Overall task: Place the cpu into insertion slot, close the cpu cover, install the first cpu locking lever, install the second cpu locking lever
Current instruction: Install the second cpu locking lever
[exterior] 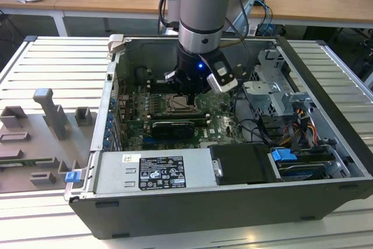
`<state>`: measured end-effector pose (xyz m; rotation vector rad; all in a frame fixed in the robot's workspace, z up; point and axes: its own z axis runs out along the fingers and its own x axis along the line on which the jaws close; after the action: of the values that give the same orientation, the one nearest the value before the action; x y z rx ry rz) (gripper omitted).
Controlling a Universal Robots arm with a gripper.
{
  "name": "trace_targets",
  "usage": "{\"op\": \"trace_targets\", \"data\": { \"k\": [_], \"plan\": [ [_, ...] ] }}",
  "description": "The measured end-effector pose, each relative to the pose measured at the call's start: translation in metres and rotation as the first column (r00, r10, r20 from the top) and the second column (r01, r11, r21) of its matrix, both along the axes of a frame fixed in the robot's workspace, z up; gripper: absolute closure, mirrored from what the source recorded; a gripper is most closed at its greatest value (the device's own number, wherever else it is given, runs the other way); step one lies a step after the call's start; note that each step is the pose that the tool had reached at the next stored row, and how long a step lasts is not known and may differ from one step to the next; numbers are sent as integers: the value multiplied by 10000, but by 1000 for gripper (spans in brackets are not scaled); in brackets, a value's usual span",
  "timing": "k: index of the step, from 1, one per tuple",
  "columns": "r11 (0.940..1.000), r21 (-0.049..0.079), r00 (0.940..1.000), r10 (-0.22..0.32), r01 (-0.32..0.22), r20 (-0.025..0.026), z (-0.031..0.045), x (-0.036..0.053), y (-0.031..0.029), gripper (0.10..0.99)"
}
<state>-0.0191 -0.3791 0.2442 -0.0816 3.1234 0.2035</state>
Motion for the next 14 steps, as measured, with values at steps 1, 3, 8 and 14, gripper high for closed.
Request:
{"op": "trace_targets", "data": {
  "k": [1, 3, 8, 14],
  "plan": [
    [10000, 1, 10000, -1, 1, 0, 0, -2, 0, 980],
    [10000, 1, 10000, -1, 1, 1, 0, -10, -1, 980],
    [10000, 1, 10000, 0, 0, 0, 0, -41, -1, 980],
    [10000, 18, 10000, -2, 2, -25, 0, -47, -1, 980]
  ]
}}
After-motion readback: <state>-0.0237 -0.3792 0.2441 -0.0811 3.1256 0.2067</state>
